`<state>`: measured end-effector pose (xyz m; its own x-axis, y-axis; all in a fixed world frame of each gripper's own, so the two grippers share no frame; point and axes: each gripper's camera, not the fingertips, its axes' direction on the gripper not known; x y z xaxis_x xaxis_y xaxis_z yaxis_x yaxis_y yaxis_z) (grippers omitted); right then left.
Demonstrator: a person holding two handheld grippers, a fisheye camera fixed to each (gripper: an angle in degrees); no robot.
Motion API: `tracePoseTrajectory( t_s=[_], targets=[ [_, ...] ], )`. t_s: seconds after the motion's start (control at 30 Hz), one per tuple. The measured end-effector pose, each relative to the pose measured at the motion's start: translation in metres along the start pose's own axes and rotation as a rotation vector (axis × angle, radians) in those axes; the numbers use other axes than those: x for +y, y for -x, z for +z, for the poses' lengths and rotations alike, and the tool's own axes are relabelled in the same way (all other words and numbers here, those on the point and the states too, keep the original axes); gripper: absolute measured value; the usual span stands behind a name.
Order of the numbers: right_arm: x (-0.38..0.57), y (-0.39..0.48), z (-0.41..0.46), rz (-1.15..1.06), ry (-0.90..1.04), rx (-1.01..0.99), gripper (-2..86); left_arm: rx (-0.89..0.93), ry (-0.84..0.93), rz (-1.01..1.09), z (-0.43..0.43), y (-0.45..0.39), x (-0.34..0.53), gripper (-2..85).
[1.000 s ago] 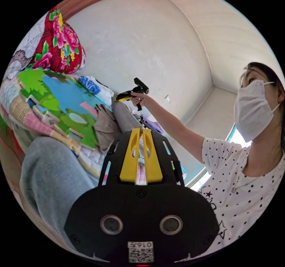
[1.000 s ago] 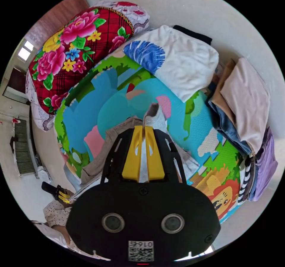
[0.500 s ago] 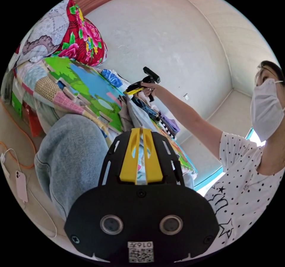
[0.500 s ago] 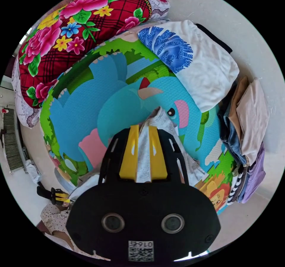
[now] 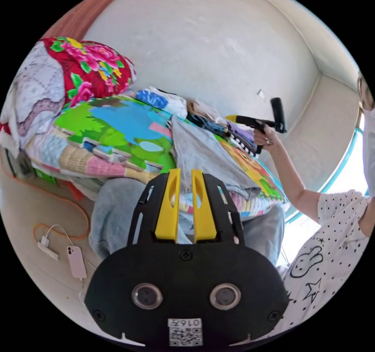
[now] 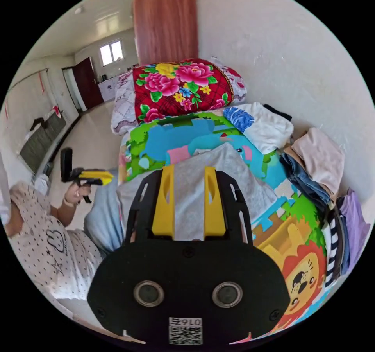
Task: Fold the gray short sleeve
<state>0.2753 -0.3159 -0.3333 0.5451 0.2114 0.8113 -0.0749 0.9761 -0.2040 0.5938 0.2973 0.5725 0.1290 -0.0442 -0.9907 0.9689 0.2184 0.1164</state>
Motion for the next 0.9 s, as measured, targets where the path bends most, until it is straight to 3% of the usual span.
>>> tracePoseTrajectory(
  t_s=[0.13, 0.37, 0.57, 0.9],
  targets=[
    [0.102, 0.089, -0.024, -0.074, -0.062, 0.131, 13.0, 0.003, 0.102, 0.012, 0.021, 0.013, -0.016, 5.5],
    [0.203, 0.181, -0.001, 0.025, 0.059, 0.352, 13.5, 0.045, 0.158, -0.048, 0.031, 0.038, -0.031, 4.1],
    [0.237, 0.206, 0.013, 0.145, -0.034, 0.391, 7.7, 0.086, 0.131, -0.046, 0.021, 0.052, -0.043, -0.6],
    [0.277, 0.241, 0.023, 0.119, -0.040, 0.478, 0.6, 0.099, 0.119, 0.001, 0.007, 0.061, -0.068, -0.9]
  ],
)
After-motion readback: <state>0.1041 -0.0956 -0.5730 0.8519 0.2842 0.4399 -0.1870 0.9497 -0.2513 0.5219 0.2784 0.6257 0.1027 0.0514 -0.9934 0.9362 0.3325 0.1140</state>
